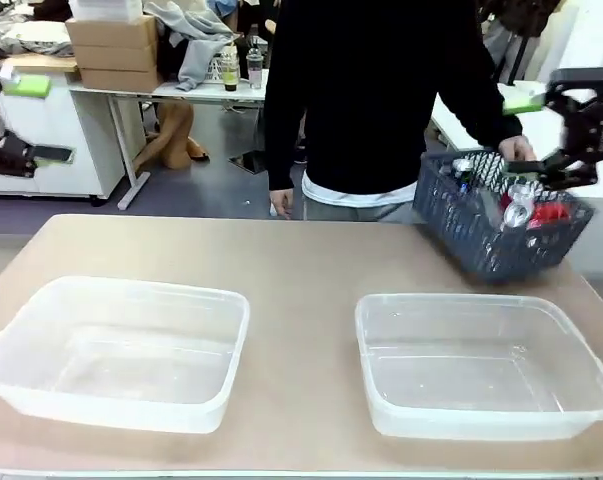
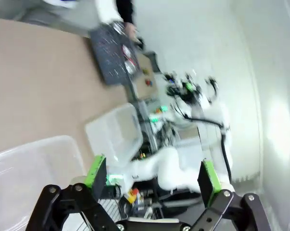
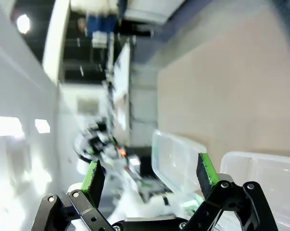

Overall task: Sort the waste into each basket.
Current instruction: Pick up the Organizing box on the left side of the table and lift it.

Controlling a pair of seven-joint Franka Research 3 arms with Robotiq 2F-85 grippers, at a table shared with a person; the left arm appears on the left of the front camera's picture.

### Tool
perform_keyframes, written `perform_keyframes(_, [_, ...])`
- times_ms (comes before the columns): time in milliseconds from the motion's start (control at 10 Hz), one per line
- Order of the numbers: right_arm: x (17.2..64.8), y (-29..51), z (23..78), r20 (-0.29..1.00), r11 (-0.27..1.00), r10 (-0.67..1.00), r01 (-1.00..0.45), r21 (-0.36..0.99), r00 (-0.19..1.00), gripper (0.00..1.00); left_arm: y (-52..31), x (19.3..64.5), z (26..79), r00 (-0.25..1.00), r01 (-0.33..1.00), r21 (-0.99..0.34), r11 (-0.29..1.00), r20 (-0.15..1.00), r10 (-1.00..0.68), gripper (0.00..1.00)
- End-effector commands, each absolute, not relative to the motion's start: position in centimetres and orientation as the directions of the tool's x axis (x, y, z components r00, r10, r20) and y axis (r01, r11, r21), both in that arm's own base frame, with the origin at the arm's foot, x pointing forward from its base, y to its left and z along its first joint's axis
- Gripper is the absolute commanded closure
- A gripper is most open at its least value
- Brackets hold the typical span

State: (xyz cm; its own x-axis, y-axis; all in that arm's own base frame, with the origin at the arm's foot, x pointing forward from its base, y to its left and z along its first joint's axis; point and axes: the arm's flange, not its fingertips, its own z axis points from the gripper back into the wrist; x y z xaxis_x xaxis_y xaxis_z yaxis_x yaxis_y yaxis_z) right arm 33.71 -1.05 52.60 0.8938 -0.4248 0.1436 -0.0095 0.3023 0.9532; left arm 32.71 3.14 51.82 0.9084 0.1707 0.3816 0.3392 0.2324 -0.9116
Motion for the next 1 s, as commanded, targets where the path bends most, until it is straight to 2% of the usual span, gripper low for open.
perform_keyframes(0, [32.8, 2.6, 53.9, 0.25, 0.379, -0.29, -0.128, 0.916, 0.924, 0.0, 0.5, 31.6, 53.8, 0.891, 0.431, -0.887, 0.168, 0.447, 0.076, 0.0])
perform_keyframes(700, [32.8, 2.6, 53.9, 0.25, 0.379, -0.29, -0.128, 0.916, 0.924, 0.0, 0.5, 31.6, 53.8, 0.891, 0.431, -0.887, 0.168, 0.447, 0.076, 0.0])
perform_keyframes(800, [32.4, 2.8, 54.1, 0.223, 0.4, -0.289, -0.094, 0.912, 0.931, 0.0, 0.4, 31.2, 53.9, 0.903, 0.406, -0.894, 0.187, 0.425, 0.069, 0.0])
perform_keyframes(900, [33.5, 6.5, 54.6, 0.181, 0.457, -0.218, -0.064, 0.887, 0.959, 0.0, -0.9, 30.8, 54.1, 0.9, 0.435, -0.809, 0.395, 0.409, -0.152, 0.0])
